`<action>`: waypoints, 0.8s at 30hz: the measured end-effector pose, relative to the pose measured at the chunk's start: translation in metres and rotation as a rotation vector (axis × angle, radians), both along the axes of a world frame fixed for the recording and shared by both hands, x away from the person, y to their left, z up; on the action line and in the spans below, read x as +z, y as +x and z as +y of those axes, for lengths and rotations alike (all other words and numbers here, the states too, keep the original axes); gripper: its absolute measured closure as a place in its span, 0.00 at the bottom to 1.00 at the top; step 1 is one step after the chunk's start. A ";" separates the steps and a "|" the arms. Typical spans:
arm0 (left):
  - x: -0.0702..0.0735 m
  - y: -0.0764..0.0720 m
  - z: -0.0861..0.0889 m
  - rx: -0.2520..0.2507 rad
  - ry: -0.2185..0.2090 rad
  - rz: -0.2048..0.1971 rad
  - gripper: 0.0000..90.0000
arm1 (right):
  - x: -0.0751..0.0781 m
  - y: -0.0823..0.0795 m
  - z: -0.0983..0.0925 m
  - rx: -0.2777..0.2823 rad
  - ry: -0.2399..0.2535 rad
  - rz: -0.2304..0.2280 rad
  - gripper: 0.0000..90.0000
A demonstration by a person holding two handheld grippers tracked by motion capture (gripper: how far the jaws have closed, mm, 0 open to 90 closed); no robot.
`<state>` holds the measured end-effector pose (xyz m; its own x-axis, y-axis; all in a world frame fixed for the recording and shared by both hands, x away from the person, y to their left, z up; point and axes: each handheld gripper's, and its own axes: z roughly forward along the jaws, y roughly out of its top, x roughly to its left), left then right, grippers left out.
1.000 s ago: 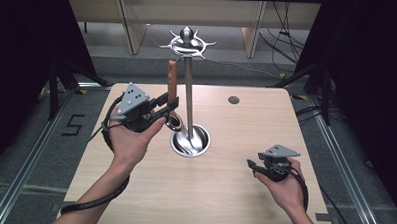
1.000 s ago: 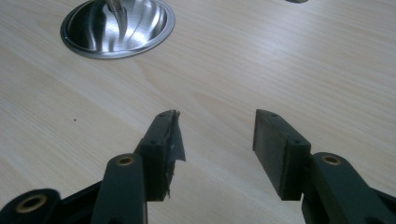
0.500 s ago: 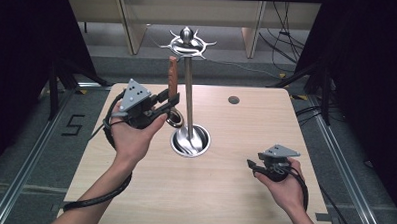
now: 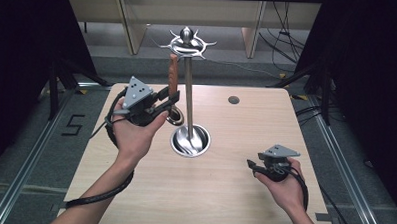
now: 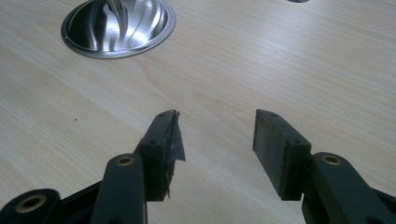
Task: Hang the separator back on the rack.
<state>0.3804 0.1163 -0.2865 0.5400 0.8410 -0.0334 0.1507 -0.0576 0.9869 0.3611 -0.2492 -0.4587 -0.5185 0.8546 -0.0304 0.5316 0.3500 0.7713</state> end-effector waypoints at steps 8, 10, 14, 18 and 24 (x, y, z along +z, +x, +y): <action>0.000 0.002 -0.003 0.009 0.005 0.000 0.76 | 0.000 0.001 -0.001 0.011 -0.012 -0.011 0.56; -0.001 0.002 -0.004 0.011 -0.001 0.012 0.76 | 0.000 0.002 -0.002 0.022 -0.016 -0.014 0.56; -0.001 0.004 -0.005 0.022 0.008 0.006 0.76 | 0.000 0.000 -0.001 0.006 -0.004 -0.003 0.56; -0.002 0.005 -0.006 0.025 0.007 0.005 0.76 | 0.000 0.002 -0.002 0.023 -0.017 -0.015 0.56; -0.002 0.007 -0.008 0.034 0.015 0.000 0.75 | 0.000 0.002 -0.001 0.014 -0.007 -0.013 0.56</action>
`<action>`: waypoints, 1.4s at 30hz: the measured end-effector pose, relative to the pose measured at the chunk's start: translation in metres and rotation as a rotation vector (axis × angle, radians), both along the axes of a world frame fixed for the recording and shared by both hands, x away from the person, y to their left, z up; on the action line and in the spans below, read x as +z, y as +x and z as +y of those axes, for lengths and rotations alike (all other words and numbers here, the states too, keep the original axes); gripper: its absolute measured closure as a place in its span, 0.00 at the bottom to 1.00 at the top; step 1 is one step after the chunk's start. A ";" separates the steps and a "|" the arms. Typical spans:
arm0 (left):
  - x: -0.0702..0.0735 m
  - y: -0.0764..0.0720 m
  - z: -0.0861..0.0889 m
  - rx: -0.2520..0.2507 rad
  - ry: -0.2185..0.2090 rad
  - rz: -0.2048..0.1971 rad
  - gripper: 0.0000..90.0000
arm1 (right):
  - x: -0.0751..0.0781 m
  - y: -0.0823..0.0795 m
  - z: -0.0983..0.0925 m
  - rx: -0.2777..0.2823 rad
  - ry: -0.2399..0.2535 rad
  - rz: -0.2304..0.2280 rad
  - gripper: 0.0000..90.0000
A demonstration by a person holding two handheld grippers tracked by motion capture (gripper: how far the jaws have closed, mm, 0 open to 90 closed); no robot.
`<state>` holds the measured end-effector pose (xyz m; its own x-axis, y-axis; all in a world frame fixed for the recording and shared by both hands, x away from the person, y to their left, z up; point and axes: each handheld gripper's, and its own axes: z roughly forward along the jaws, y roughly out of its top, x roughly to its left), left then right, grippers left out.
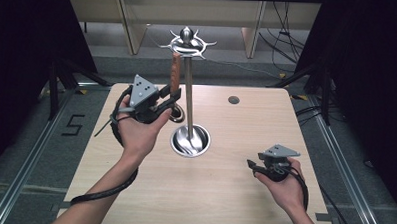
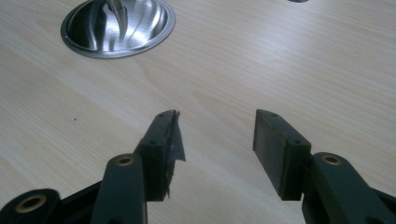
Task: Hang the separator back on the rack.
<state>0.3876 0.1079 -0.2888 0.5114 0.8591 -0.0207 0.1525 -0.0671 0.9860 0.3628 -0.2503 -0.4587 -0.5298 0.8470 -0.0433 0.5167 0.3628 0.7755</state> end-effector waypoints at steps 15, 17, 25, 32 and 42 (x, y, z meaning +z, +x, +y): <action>0.000 0.005 -0.004 0.028 0.020 -0.026 0.75 | 0.001 0.000 0.000 -0.001 -0.009 0.004 0.56; 0.000 0.006 -0.004 0.032 0.022 -0.026 0.75 | 0.001 0.000 0.000 0.000 -0.008 0.004 0.56; 0.000 0.008 -0.007 0.040 0.023 -0.033 0.75 | 0.000 0.000 0.000 0.008 -0.008 0.008 0.56; 0.000 0.009 -0.008 0.047 0.027 -0.034 0.75 | 0.000 0.001 0.000 0.008 -0.006 0.007 0.56; -0.002 0.012 -0.010 0.054 0.033 -0.040 0.75 | 0.000 -0.002 0.001 -0.017 0.018 0.034 0.56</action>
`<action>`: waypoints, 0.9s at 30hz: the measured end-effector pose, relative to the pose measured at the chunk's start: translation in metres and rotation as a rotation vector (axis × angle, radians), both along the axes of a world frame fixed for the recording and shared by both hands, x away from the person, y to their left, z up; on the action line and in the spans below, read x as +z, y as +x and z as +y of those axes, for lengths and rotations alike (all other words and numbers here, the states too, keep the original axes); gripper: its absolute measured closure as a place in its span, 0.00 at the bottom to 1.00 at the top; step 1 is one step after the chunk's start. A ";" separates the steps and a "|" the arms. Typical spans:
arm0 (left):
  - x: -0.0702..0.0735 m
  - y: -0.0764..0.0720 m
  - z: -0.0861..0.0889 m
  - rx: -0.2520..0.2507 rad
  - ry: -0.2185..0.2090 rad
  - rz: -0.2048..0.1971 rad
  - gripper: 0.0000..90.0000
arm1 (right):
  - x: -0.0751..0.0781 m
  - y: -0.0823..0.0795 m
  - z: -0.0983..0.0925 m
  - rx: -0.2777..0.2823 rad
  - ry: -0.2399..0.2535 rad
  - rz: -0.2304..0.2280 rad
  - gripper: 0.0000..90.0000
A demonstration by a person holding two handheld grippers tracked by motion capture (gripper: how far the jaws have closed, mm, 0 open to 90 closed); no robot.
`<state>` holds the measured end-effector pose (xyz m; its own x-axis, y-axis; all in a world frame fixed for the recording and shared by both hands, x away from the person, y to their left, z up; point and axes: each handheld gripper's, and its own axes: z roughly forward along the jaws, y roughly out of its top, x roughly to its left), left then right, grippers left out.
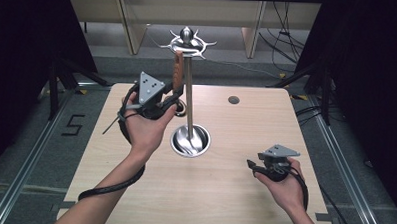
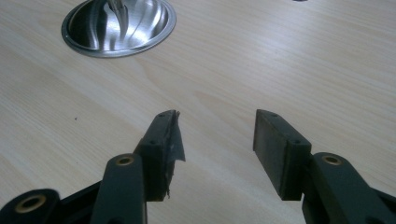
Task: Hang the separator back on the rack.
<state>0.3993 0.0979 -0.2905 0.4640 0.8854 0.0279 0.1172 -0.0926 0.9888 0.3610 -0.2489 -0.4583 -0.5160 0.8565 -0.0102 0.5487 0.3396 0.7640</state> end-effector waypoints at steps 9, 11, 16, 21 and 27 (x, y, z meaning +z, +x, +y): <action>-0.001 0.002 -0.001 -0.001 0.009 0.005 0.75 | 0.000 0.001 -0.001 0.003 -0.003 -0.013 0.56; -0.002 0.003 -0.001 -0.004 0.008 0.011 0.75 | -0.001 0.001 0.000 0.003 -0.003 -0.018 0.56; -0.005 0.004 0.000 -0.006 0.010 0.019 0.75 | 0.000 0.001 -0.001 0.003 -0.003 -0.018 0.56; -0.004 0.004 0.001 -0.012 0.010 0.017 0.74 | 0.000 0.001 -0.001 0.015 -0.016 -0.022 0.56; -0.002 0.001 0.003 -0.021 -0.009 0.011 0.67 | 0.000 0.001 -0.001 0.010 -0.012 -0.020 0.56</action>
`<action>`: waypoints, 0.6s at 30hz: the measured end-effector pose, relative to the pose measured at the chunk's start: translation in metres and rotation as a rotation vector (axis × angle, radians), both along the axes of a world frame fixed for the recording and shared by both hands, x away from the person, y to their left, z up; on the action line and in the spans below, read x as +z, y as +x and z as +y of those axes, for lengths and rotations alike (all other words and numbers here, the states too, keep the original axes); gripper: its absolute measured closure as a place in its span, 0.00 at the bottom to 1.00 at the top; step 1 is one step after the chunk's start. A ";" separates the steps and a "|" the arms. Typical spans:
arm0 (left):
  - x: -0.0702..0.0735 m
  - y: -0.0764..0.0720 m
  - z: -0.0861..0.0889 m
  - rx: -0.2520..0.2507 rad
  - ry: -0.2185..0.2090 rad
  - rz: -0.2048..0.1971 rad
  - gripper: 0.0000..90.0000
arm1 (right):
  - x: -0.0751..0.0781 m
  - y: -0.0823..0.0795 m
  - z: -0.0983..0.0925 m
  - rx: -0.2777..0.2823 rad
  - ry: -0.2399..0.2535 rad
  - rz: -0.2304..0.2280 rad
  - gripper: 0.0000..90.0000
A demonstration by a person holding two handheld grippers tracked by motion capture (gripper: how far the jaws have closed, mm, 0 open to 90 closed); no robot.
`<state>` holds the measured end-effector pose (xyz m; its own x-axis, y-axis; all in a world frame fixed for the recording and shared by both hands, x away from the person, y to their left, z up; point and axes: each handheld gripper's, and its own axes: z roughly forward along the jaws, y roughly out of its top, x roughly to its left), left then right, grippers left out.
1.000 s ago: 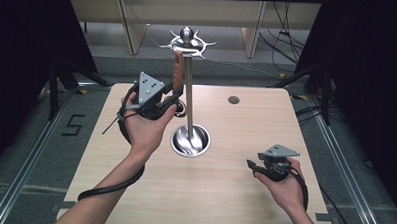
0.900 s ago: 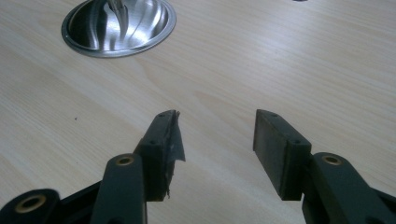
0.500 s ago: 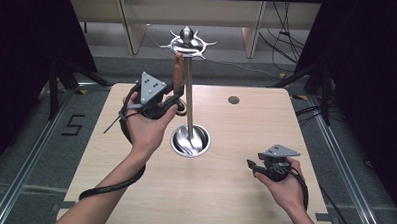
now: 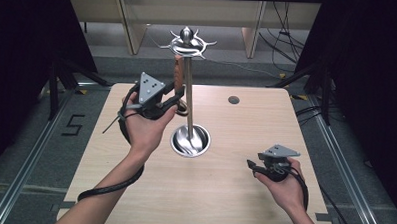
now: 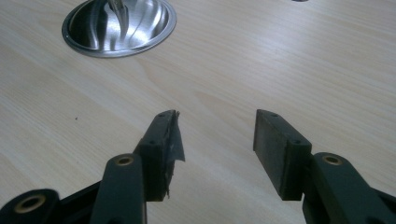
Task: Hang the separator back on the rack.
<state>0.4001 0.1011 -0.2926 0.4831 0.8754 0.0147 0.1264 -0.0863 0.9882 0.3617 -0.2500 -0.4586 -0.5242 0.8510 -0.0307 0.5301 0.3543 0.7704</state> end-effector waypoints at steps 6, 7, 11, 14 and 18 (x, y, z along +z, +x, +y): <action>-0.001 -0.007 0.005 -0.005 -0.025 0.007 0.59 | 0.000 0.000 0.000 0.002 -0.001 -0.003 0.56; 0.000 -0.009 0.007 -0.004 -0.025 0.004 0.56 | 0.000 0.000 0.000 -0.001 0.001 -0.001 0.56; 0.000 -0.015 0.017 -0.010 -0.009 -0.014 0.53 | 0.000 -0.001 0.001 -0.010 0.011 0.009 0.56; -0.001 -0.021 0.025 -0.027 -0.046 0.000 0.51 | 0.000 0.000 0.000 0.003 -0.003 -0.002 0.56; -0.004 -0.028 0.036 -0.031 -0.059 0.009 0.50 | -0.001 0.000 0.002 -0.004 0.005 -0.002 0.56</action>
<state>0.3720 0.1372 -0.2970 0.5098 0.8593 -0.0409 0.1337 -0.0321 0.9905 0.3616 -0.2485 -0.4593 -0.5209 0.8532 -0.0274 0.5296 0.3481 0.7735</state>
